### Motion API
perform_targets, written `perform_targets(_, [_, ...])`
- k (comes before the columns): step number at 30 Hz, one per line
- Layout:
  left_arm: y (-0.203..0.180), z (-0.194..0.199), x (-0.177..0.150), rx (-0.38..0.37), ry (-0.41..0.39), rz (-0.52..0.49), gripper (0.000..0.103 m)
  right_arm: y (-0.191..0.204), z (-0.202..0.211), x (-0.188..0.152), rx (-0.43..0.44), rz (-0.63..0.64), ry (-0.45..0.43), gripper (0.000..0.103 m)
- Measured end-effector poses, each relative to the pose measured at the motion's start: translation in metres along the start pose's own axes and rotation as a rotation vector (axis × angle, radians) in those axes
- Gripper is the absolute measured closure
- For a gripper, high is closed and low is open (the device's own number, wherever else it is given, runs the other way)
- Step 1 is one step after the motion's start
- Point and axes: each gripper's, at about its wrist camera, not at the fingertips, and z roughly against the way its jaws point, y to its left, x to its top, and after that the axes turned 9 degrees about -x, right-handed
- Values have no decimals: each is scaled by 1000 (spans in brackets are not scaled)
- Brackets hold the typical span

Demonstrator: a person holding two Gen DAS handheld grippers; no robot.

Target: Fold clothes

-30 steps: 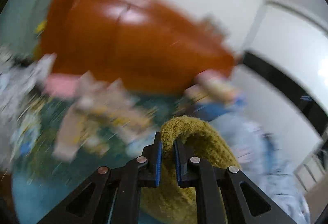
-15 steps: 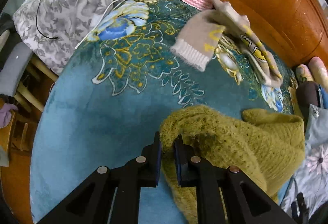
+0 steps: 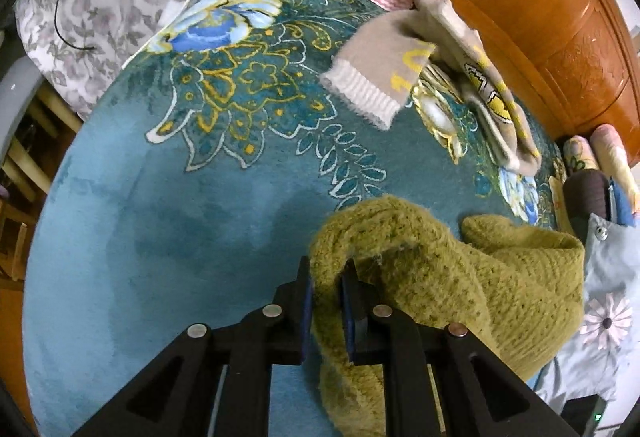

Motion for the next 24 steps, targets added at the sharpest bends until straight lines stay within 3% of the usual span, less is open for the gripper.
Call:
perform_targets(3, [-5, -1, 0, -4, 1, -16, 89, 3, 0, -1, 63, -69, 10, 19])
perform_targets(5, [-9, -2, 0, -3, 3, -36, 89, 4, 0, 0, 55, -113, 3, 19])
perform_targets(13, [-19, -5, -1, -52, 21, -103, 89, 18, -36, -17, -94, -123, 80, 21])
perform_targets(14, [-19, -5, -1, -60, 25, -113, 89, 21, -36, -18, -109, -108, 73, 24])
perform_targets(16, [-19, -4, -2, -68, 26, -111, 89, 23, -33, -17, -141, -78, 61, 63])
perform_targets(17, [-19, -4, -3, -77, 29, -111, 89, 21, -29, -16, -157, -76, 54, 74])
perform_targets(19, [-20, -3, -5, -103, 44, -117, 89, 7, -18, -10, -144, -128, 27, 80])
perform_targets(24, [-38, -11, -38, -214, 178, -207, 89, -4, 29, 16, -270, -99, -131, 83])
